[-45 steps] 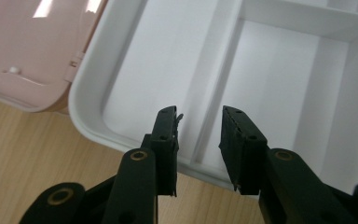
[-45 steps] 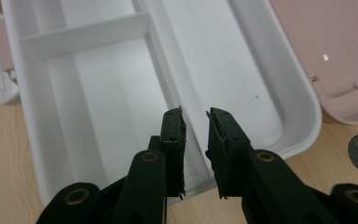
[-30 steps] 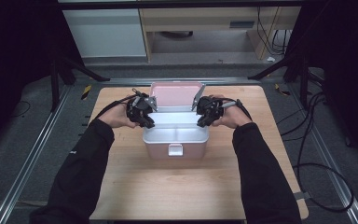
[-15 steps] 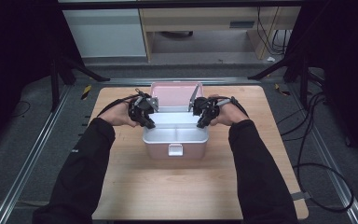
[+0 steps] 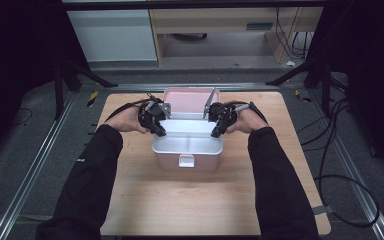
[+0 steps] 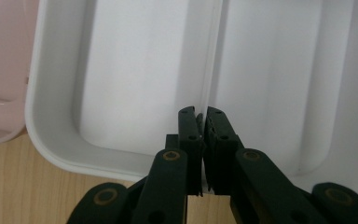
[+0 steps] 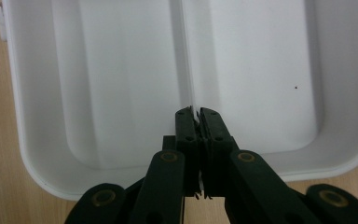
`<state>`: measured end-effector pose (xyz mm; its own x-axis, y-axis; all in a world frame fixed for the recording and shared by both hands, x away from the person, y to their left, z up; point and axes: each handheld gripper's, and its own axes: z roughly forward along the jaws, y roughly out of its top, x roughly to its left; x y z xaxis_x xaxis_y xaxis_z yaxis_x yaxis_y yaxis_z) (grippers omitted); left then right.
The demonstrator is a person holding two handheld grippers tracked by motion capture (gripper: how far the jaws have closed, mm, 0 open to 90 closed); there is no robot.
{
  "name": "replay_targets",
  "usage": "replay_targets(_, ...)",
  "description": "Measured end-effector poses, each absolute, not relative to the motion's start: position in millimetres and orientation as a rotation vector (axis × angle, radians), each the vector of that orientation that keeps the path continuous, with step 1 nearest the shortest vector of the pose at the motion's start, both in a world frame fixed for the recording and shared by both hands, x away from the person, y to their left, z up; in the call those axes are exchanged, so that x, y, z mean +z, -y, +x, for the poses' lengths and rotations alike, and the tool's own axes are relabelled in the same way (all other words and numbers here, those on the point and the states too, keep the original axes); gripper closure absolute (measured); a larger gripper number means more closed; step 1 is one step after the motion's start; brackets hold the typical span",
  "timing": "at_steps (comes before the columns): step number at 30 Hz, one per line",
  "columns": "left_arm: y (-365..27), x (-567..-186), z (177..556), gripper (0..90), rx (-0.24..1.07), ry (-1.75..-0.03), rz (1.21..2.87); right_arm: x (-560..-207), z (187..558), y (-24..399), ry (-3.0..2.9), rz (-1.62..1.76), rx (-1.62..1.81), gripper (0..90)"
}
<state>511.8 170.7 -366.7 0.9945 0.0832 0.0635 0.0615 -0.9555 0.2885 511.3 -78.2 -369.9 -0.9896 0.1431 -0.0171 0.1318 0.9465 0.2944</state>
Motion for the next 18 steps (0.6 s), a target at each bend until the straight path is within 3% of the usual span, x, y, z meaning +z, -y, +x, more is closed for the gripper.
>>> replay_targets(11,-170.9,-334.6,496.6,86.9,0.207,-0.083,2.832,-346.1,500.7,78.2,-2.993,0.164,0.474,87.7)
replay_targets(18,-171.7,-316.7,474.0,87.1,0.196,-0.085,2.819,-324.2,479.9,82.5,-2.984,0.156,0.497,87.6)
